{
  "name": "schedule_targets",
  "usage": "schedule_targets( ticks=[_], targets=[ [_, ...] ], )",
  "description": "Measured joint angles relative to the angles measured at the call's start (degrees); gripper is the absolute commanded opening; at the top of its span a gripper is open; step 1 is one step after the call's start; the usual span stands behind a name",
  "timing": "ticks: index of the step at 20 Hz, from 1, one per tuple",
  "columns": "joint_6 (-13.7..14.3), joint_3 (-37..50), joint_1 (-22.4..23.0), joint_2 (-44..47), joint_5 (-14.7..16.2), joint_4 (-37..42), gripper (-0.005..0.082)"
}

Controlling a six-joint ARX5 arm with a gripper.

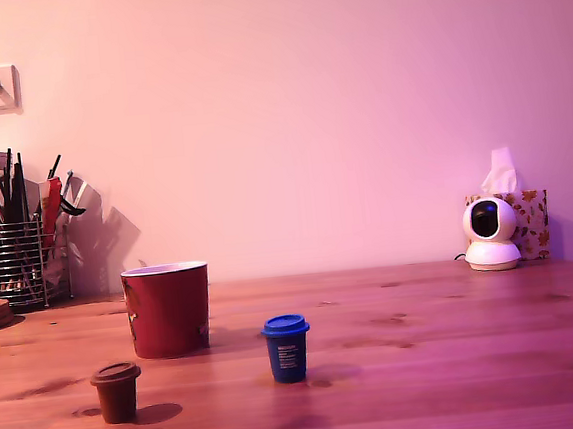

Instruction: Pick up the coffee capsules on the table and drop them inside the coffee cup

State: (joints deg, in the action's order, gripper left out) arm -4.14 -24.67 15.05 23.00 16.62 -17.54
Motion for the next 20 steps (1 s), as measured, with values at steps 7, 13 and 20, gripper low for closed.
schedule_targets(
  ticks=[7,13,20],
  targets=[
    [0.11,0.98,2.43,-0.04,-0.09,-1.14,-0.0021],
    [-4.66,1.49,3.34,-0.04,4.68,-8.09,-0.002],
    [-10.51,1.49,3.34,0.31,8.61,-12.96,0.0452]
  ],
)
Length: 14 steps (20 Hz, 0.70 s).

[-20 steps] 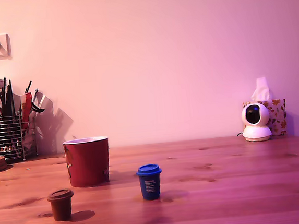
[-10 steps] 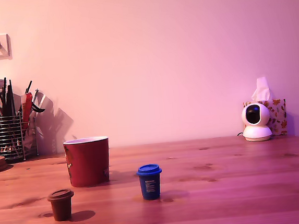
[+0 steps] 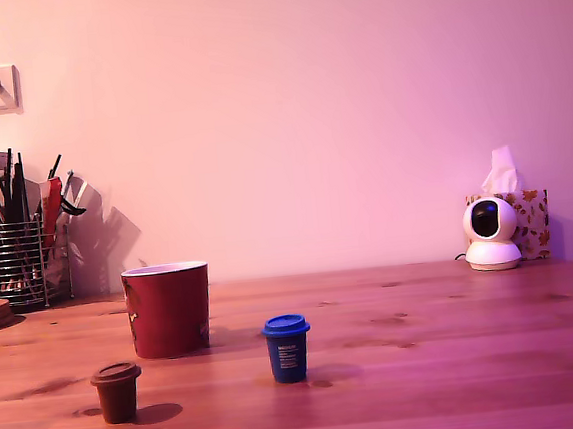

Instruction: Pick up the coffee capsules on the table and drop them inside the coffee cup

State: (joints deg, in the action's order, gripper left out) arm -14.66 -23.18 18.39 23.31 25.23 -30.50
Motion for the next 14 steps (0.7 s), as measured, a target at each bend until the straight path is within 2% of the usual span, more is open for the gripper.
schedule_targets(
  ticks=[1,2,10,14],
  targets=[
    [-0.39,0.0,0.0,0.61,0.02,-0.31,0.0556],
    [-0.55,0.0,0.0,1.64,0.02,-0.42,0.0609],
    [-1.2,0.0,2.51,10.64,0.0,-0.33,0.0617],
    [-1.68,0.0,5.11,15.23,-2.8,0.04,0.0617]
  ],
)
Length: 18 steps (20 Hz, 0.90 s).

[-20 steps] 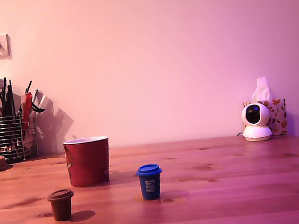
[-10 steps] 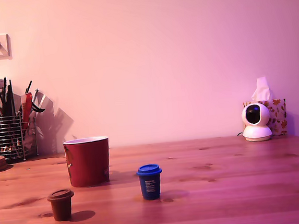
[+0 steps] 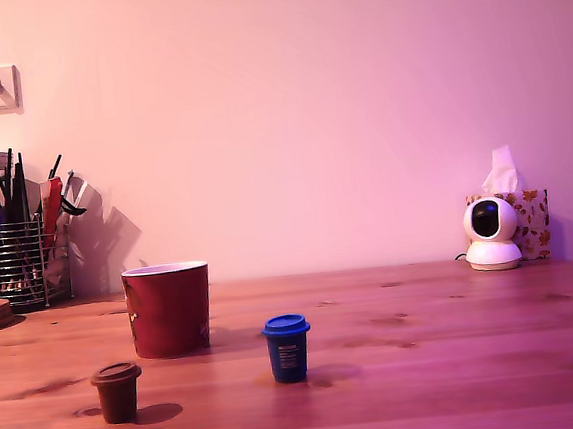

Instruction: Pick up the coffee capsules on the table and drop them inside the coffee cup

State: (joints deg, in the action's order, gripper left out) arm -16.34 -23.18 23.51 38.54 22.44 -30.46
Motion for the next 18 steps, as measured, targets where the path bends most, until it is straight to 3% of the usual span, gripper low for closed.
schedule_targets(
  ticks=[9,12,15,18],
  targets=[
    [0.04,0.07,10.29,10.67,-12.35,7.19,0.0617],
    [3.41,0.07,13.66,15.82,-17.05,10.08,0.0617],
    [4.42,0.07,14.78,19.91,-18.88,13.35,0.0628],
    [4.55,0.07,14.78,22.64,-20.55,16.39,0.0699]
  ],
)
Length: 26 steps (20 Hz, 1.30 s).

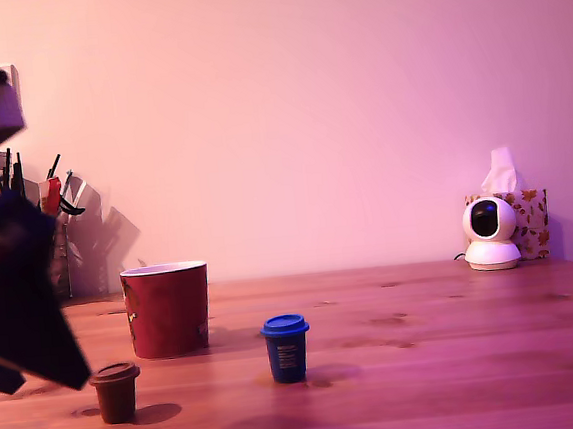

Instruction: Pick up the coffee capsules on the table and drop them inside the coffee cup

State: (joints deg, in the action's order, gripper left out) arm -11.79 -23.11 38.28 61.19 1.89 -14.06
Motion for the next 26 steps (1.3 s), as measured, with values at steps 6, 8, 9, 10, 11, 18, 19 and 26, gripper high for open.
schedule_targets(
  ticks=[6,8,9,10,11,18,19,26],
  targets=[
    [0.28,0.0,-0.02,4.35,-0.46,5.73,0.0711],
    [0.33,0.0,-0.02,5.79,-0.46,7.34,0.0711],
    [0.33,0.0,-0.02,6.69,-0.46,8.28,0.0711],
    [0.35,0.0,-0.02,7.63,-0.46,9.25,0.0711],
    [0.35,0.0,-0.02,8.39,-0.46,9.99,0.0711],
    [0.35,-0.02,-2.08,13.44,0.44,15.1,0.0711],
    [0.35,-0.07,-2.36,14.08,0.57,15.56,0.0711],
    [0.37,-3.69,-3.3,18.95,3.17,16.92,0.071]
  ],
)
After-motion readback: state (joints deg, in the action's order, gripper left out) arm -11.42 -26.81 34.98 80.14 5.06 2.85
